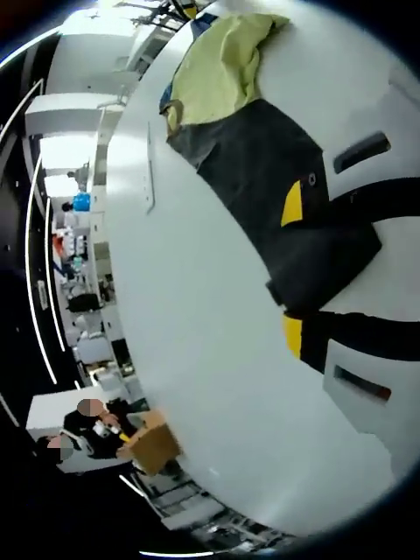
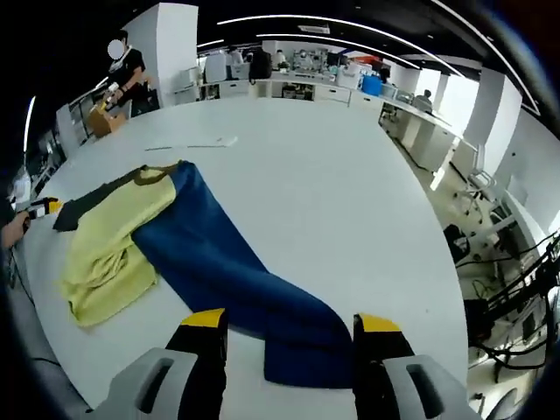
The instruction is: Fold the garment on the visible template until the final outline fits inside the template.
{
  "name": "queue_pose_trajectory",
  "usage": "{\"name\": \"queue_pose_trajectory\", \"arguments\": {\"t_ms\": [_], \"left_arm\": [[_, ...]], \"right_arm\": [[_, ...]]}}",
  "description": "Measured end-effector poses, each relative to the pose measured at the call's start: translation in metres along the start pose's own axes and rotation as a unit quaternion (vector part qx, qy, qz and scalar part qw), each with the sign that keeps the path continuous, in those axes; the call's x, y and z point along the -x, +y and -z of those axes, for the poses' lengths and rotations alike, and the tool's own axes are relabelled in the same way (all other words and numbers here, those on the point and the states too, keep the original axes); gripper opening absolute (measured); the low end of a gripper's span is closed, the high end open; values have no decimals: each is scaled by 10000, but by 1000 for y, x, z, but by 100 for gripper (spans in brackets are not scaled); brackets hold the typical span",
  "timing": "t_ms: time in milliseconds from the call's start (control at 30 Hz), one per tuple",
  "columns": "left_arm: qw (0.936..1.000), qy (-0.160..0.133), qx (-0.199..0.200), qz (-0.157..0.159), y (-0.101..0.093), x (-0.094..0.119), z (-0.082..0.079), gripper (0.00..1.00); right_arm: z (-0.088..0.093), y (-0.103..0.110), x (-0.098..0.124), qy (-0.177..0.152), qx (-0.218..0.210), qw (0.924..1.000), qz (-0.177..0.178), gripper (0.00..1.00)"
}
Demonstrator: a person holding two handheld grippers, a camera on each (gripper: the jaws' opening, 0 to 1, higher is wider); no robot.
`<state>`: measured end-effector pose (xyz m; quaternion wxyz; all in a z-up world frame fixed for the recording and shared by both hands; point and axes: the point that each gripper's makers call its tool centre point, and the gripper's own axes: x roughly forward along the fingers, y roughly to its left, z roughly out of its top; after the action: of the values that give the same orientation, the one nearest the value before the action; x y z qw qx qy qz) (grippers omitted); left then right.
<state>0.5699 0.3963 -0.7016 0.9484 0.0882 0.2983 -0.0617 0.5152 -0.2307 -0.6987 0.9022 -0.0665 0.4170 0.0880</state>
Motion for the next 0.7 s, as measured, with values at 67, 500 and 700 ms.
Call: {"name": "queue_pose_trajectory", "arguments": {"t_ms": [67, 500, 700], "left_arm": [[9999, -40, -40, 111, -7, 5, 1, 45], [9960, -261, -209, 830, -53, 31, 8, 72], [9928, -407, -162, 1115, -74, 41, 8, 82]], "right_arm": [[-2, 11, 2, -38, 213, 9997, -146, 67], [-5, 88, 8, -193, 889, 9878, -1266, 81], [-10, 138, 17, -360, 1092, 9742, -1943, 84]]}}
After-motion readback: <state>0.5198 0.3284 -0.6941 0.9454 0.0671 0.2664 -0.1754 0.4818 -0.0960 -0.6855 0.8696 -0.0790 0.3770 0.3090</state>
